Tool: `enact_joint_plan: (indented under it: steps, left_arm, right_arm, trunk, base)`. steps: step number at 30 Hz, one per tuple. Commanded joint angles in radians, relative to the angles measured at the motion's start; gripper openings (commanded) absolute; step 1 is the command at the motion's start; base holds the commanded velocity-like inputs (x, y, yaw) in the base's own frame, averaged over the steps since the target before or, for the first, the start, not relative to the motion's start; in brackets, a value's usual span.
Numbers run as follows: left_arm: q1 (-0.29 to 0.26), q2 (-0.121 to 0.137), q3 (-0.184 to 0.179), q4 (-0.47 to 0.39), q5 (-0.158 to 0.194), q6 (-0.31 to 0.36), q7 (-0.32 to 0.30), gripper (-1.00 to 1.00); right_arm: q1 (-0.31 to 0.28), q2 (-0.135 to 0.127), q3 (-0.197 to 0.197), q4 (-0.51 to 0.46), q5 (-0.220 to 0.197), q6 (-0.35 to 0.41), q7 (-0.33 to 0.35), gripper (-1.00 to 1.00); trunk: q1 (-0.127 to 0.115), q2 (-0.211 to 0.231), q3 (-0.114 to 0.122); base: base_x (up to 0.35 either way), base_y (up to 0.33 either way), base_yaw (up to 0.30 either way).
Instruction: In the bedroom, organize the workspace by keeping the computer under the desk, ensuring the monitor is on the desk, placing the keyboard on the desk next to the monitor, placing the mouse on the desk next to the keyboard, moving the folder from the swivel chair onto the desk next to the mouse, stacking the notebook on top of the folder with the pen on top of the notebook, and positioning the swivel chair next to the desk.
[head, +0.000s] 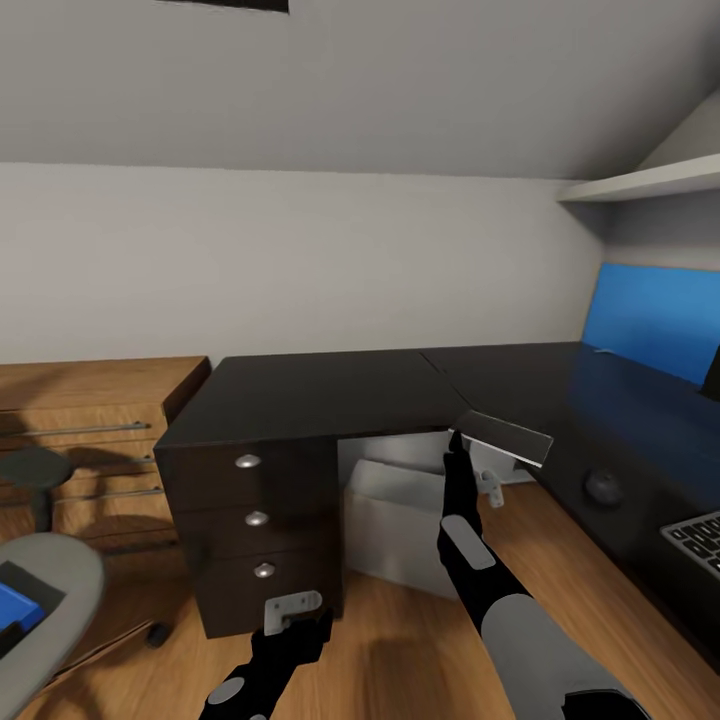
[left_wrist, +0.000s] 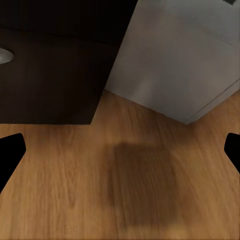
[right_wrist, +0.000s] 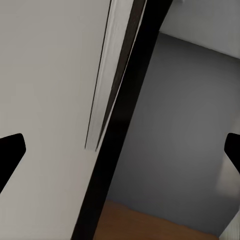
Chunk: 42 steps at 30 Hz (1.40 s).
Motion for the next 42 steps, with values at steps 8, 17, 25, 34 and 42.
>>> enact_joint_plan:
  steps: [8, 17, 25, 34, 42]
  left_arm:
    - [-0.001, -0.001, -0.003, 0.001, 0.011, 0.002, 0.009, 1.0]
    - [-0.001, -0.004, -0.004, 0.021, 0.01, 0.002, 0.008, 1.0]
    - [-0.001, -0.004, -0.006, 0.027, 0.008, 0.003, 0.008, 1.0]
    - [-0.001, -0.004, -0.006, 0.028, 0.007, 0.003, 0.009, 1.0]
    - [-0.001, -0.004, -0.006, 0.028, 0.008, 0.003, 0.007, 1.0]
  right_arm:
    - [-0.001, 0.0, -0.013, 0.001, -0.011, -0.001, 0.009, 1.0]
    - [-0.001, 0.0, -0.014, 0.001, -0.011, -0.001, 0.009, 1.0]
    - [-0.001, 0.0, -0.014, 0.003, -0.011, -0.001, 0.009, 1.0]
    - [-0.001, 0.0, -0.014, 0.004, -0.011, -0.001, 0.009, 1.0]
    - [-0.001, 0.0, -0.016, 0.004, -0.011, -0.001, 0.008, 1.0]
  trunk:
    - [0.0, 0.0, -0.001]
    - [0.0, 0.0, -0.001]
    - [-0.011, 0.021, 0.008]
    - [-0.038, 0.07, 0.03]
    - [-0.038, 0.07, 0.03]
  base:
    - [0.092, 0.0, 0.0]
    - [0.074, 0.0, 0.0]
    - [0.025, 0.0, 0.0]
    - [0.001, 0.0, 0.0]
    - [0.0, 0.0, 0.0]
